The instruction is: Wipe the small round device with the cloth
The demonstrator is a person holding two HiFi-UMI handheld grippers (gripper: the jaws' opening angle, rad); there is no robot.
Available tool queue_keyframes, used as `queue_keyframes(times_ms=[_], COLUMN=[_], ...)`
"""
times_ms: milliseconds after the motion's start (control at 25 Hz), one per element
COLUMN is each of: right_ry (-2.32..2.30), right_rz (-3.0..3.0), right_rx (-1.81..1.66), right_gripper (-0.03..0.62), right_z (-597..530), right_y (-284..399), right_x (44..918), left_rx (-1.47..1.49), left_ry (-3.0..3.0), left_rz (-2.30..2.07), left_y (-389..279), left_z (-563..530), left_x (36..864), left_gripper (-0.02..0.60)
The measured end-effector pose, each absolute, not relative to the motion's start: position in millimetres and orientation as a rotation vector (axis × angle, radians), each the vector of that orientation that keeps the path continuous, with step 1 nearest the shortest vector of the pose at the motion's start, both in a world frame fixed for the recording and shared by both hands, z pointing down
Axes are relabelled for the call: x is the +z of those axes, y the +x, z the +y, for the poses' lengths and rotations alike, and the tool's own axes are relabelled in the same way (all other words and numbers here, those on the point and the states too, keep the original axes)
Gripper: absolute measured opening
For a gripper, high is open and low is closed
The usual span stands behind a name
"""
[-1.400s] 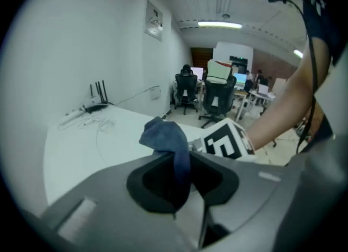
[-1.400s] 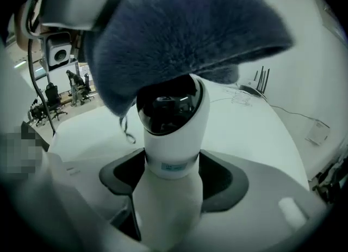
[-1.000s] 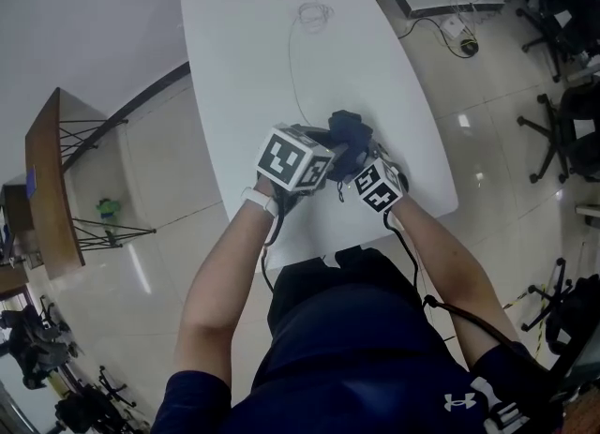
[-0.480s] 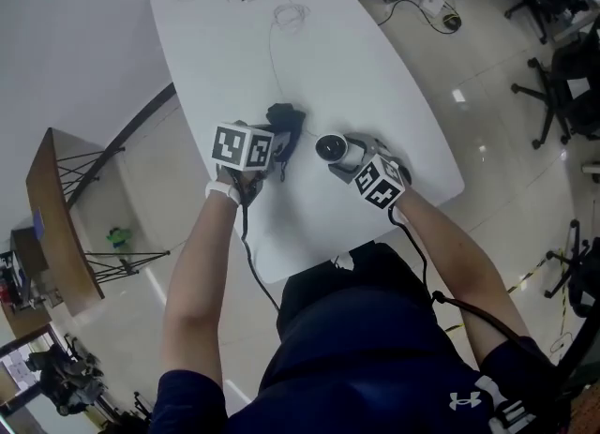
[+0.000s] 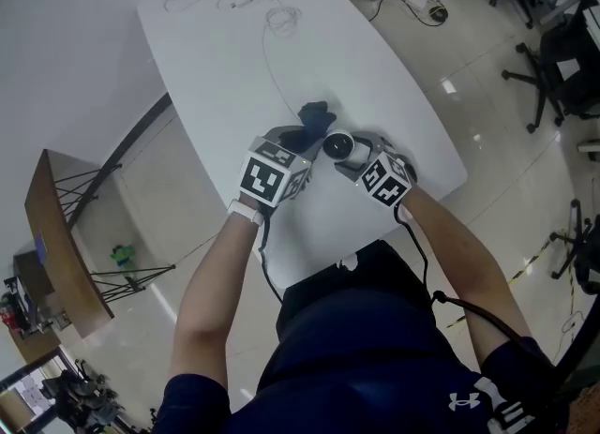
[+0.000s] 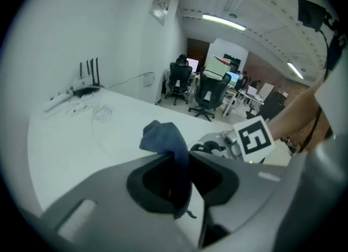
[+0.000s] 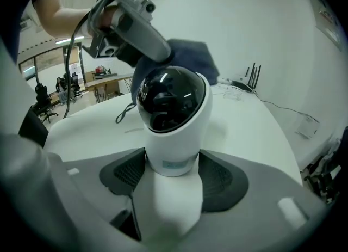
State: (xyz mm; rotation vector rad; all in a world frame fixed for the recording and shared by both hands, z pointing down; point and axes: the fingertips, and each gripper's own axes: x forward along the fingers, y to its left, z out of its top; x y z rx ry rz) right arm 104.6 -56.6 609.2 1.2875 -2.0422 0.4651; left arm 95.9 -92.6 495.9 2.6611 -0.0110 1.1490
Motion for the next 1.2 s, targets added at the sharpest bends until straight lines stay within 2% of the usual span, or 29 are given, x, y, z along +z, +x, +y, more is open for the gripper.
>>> queue_keyframes(times_ms=[160,320,440,520,800,1200], right_ry=[1.311,1.33,1.337,1.331,1.369,1.392], right_rz=[-2.028,-2.005,-2.002,-2.016,-2.004,-1.984], right_rx=[0.471,0.484,0.491,0.494,0.522,0.535], right_gripper=[0.313,0.313,0.313,0.313,0.311,0.311], right_z=[-55.4,-58.3,-69.0,-77.1,-68.5,-58.3], right_y=[105.5,105.8,99.3,92.7,96.9,100.9], right_x=[609.1,611.7,617.0,618.7,610.5,607.7], left_rx=[1.187,1.505,1.637,1.589,1.119,1.047], left_ry=[2.837,3.042,3.012,2.996,2.738,2.391], left_rz=[0.155,0.498,0.697,0.613,0.187,-0.129], left_y=[124.4,139.1,124.7,111.8,76.3,46.1], left_z=[-77.1,-39.8,-22.5,-28.8,-22.8,-59.8], left_x=[459.0,467.2,488.2,495.7,506.9,562.4], left_gripper=[0.078,0.078,0.078,0.078,0.08,0.08])
